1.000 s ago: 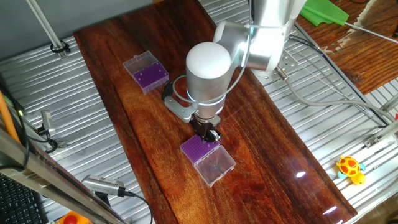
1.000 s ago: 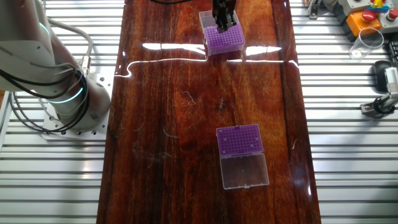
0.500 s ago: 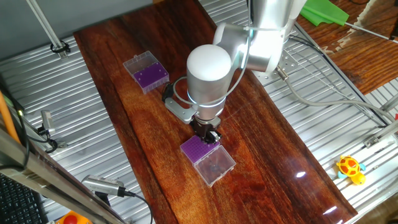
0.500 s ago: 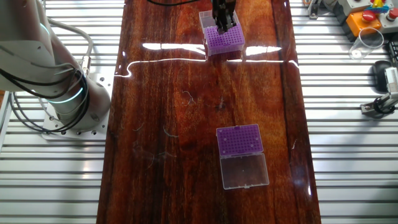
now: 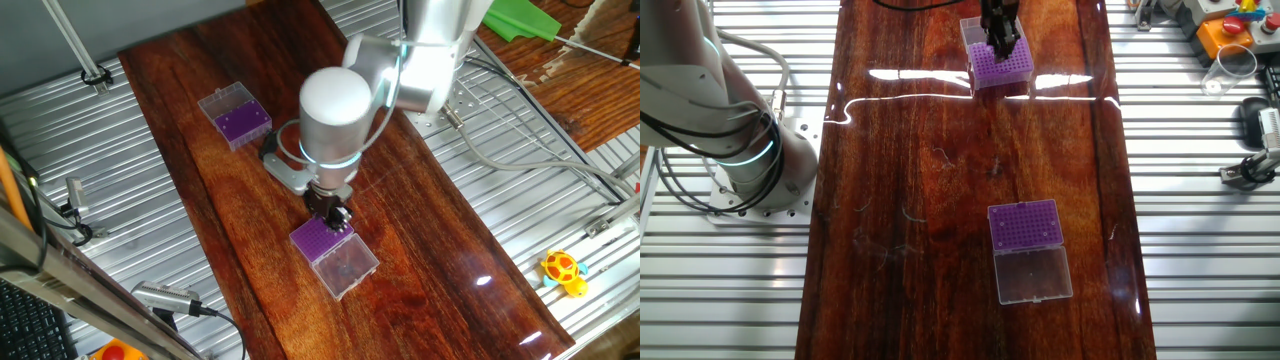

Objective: Transfer all small pipette tips from one holder to another

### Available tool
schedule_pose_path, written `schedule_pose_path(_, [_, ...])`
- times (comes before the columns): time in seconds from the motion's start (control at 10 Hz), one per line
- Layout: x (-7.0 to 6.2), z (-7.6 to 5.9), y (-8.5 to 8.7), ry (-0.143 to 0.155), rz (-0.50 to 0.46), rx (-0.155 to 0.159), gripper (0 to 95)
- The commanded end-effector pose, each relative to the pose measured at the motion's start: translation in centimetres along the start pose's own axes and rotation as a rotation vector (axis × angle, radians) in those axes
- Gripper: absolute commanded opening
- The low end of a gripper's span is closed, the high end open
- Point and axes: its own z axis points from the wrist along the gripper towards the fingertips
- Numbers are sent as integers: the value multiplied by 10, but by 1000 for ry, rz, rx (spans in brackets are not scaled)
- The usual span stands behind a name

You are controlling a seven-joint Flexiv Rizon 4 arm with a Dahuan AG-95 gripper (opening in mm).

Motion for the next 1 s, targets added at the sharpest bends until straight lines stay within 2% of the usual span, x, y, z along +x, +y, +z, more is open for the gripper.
schedule_pose_path(0.1, [3, -8, -21, 11, -35, 0, 190])
schedule_pose_path(0.2, [8, -10, -39, 12, -68, -1, 190])
schedule_pose_path(0.3, [12, -11, -56, 13, -98, -3, 0])
schedule_pose_path(0.5, [18, -15, -78, 13, -133, -4, 0])
schedule_pose_path(0.6, [25, -21, -93, 21, -158, -5, 0])
schedule_pose_path(0.7, [27, -22, -95, 20, -165, -4, 0])
schedule_pose_path(0.9, [27, -22, -95, 8, -119, -21, 0])
schedule_pose_path(1.0, [27, -22, -95, 7, -86, -18, 0])
